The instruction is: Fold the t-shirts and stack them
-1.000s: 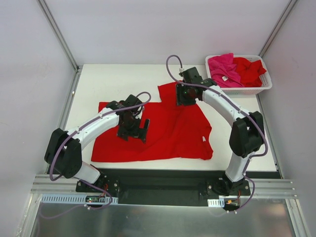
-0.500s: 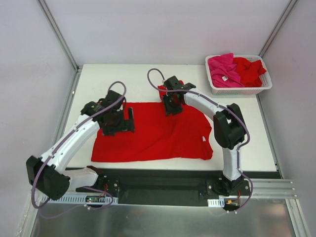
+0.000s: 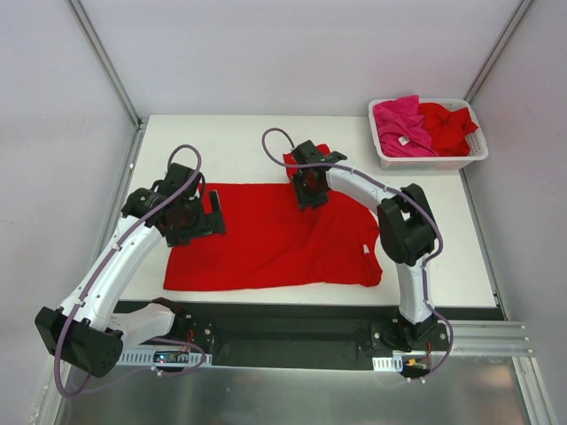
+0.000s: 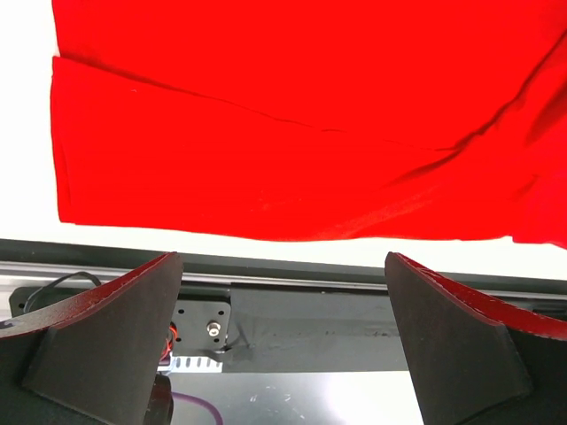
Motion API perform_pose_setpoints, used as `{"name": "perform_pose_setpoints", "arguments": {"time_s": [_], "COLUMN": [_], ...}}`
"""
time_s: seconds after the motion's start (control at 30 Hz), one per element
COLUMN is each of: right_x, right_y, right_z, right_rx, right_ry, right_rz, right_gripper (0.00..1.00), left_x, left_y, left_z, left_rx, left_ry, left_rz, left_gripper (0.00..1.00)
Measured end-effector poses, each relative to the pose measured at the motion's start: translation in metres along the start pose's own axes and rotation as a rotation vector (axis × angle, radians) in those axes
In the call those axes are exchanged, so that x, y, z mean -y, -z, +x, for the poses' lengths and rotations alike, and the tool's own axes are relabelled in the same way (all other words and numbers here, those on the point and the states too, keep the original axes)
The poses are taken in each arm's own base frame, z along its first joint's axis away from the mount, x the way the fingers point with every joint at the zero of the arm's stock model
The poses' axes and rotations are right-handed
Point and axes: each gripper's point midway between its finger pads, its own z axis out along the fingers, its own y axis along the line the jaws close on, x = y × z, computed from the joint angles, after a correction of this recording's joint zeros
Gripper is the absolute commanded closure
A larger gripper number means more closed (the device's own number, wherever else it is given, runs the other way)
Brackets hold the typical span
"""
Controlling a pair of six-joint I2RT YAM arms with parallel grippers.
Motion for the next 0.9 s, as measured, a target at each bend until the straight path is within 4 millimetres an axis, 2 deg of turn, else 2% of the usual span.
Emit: {"name": "perform_pose_setpoints", "arguments": {"time_s": [0.2, 0.37, 0.4, 0.57, 0.63, 0.9], "right_x": [0.0, 0.0, 0.0, -0.001, -0.002, -0.011], "right_y": [-0.015, -0.025, -0.026, -0.026, -0.026, -0.019], "right_z": [0.01, 0.017, 0.018, 0.018, 0.018, 0.009], "right_rx": [-0.04, -0.066, -0.068, -0.068, -0.068, -0.047], "right_ry": [0.007, 0.003, 0.002, -0.008, -0.008, -0.003], "right_rz": [0.01, 0.018, 0.018, 0.018, 0.019, 0.007], "right_gripper": [0.6, 0.74, 0.8, 0.9, 0.99, 0.99], "left_x": [-0.002, -0.001, 0.0, 0.001, 0.001, 0.001], "left_y": [0.003, 0.008, 0.009, 0.011, 0.011, 0.012], "left_z": [0.002, 0.0, 0.0, -0.003, -0.003, -0.004], "left_rx": [-0.004, 0.005, 0.007, 0.016, 0.016, 0.018], "left_ry": [-0.015, -0.024, -0.025, -0.041, -0.047, -0.058], "left_rz": [-0.002, 0.008, 0.01, 0.016, 0.016, 0.017], "left_gripper": [0.01, 0.01, 0.01, 0.01, 0.01, 0.01]}}
